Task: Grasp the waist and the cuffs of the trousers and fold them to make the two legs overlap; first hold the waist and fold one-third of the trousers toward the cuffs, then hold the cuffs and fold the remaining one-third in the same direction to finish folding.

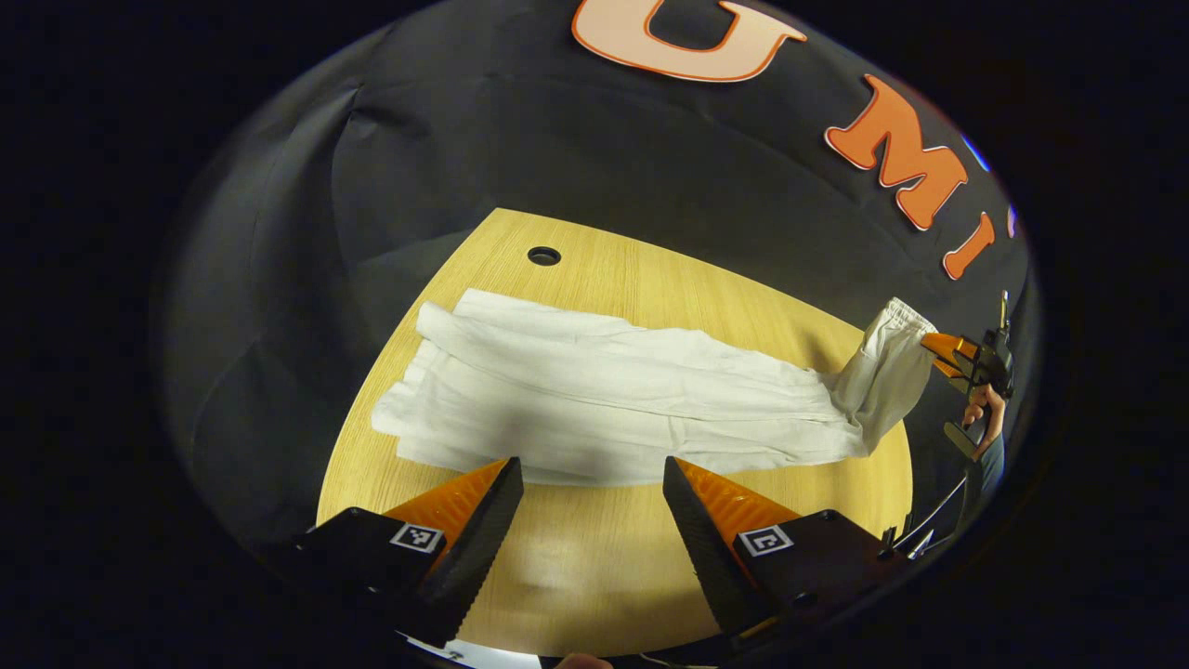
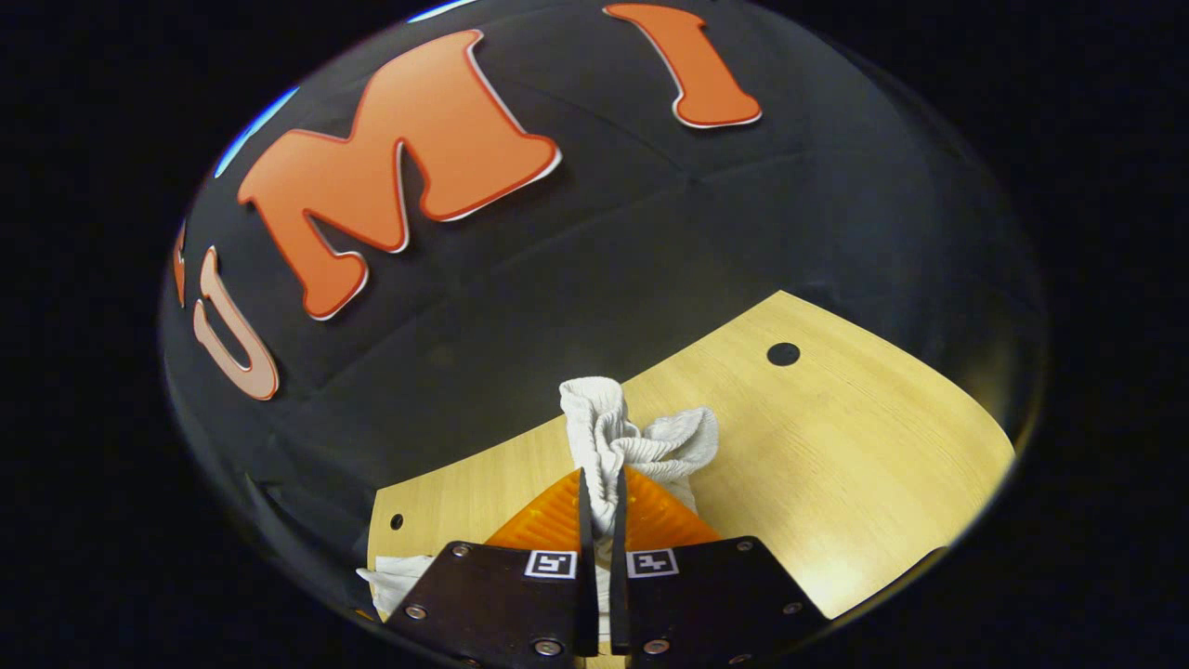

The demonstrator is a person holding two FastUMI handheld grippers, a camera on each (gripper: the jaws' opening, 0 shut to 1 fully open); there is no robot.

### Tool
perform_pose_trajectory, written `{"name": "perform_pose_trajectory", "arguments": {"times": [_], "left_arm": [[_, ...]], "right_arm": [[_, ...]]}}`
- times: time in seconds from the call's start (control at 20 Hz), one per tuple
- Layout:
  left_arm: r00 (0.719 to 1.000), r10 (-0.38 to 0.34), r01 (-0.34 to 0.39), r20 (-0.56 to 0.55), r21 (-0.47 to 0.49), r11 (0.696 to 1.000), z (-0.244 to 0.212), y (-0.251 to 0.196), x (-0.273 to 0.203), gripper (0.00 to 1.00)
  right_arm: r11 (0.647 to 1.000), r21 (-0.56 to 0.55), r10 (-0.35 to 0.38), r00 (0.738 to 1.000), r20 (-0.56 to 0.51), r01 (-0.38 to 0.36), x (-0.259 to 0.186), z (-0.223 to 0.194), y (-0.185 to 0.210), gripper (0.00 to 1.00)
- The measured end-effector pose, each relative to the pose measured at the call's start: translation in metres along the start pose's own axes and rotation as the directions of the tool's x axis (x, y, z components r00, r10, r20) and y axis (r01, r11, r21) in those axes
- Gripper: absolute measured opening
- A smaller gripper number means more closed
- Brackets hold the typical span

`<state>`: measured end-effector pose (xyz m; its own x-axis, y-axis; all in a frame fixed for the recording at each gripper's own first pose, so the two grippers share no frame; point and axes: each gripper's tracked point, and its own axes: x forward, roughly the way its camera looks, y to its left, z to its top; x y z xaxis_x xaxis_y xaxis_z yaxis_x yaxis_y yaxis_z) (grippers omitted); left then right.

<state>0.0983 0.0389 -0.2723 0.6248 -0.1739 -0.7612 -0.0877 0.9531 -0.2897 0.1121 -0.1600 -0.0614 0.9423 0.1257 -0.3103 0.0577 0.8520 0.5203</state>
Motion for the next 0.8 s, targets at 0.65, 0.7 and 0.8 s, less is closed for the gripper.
{"name": "perform_pose_trajectory", "arguments": {"times": [0.65,0.7,0.8], "left_arm": [[0.992,-0.077,0.048,-0.099,-0.268,0.962,-0.034,0.08,0.032,1.0],[0.99,-0.089,0.054,-0.106,-0.293,0.954,-0.036,0.081,0.034,1.0],[0.987,-0.114,0.068,-0.113,-0.355,0.933,-0.041,0.081,0.036,0.99]], "right_arm": [[0.954,-0.274,0.082,0.985,-0.152,-0.122,0.051,-0.035,0.1,0.17],[0.943,-0.296,0.101,0.977,-0.185,-0.154,0.049,-0.027,0.098,0.25],[0.931,-0.304,0.132,0.964,-0.231,-0.2,0.052,-0.032,0.1,0.36]]}}
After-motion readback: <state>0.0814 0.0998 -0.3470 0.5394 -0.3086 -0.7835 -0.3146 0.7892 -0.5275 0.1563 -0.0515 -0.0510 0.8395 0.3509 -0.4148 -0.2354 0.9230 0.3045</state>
